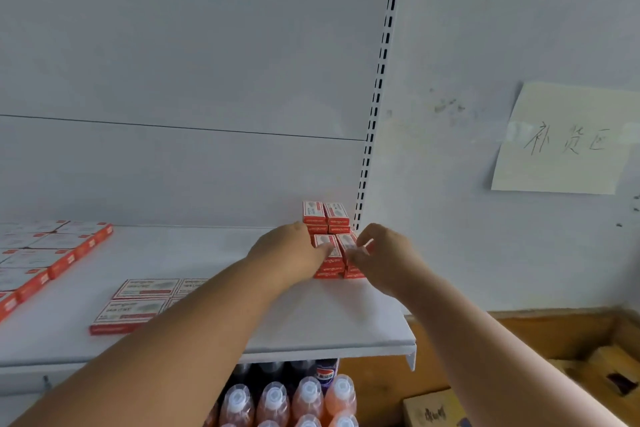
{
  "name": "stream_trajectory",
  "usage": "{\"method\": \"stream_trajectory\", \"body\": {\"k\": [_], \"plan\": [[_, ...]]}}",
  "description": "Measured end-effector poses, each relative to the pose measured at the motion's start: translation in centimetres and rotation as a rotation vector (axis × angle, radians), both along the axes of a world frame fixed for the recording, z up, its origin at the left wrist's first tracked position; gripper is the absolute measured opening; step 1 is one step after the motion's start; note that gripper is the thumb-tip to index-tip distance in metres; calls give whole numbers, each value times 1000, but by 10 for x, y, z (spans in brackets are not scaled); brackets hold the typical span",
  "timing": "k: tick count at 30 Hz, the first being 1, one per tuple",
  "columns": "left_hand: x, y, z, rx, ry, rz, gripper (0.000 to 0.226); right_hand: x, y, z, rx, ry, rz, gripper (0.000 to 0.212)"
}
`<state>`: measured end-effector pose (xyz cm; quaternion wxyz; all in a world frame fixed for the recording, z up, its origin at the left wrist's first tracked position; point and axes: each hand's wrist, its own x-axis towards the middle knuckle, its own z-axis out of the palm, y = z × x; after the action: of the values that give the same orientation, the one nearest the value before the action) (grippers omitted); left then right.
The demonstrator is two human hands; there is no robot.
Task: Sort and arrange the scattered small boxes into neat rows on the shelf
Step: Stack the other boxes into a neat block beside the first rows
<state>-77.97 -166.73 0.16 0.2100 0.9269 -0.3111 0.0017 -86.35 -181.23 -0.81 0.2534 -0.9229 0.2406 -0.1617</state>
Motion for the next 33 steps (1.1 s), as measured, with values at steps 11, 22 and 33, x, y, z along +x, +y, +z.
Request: {"method": "stream_trajectory", "body": {"k": [11,22,33], "plan": [[-17,7,1,-287,213,245,28,1,-2,8,326,-111,199,19],[22,134,10,-405,77,267,16,35,83,9,706,-378,252,37],[81,199,-16,-88,80,204,25,88,171,-8,262,-102,86,11]]}}
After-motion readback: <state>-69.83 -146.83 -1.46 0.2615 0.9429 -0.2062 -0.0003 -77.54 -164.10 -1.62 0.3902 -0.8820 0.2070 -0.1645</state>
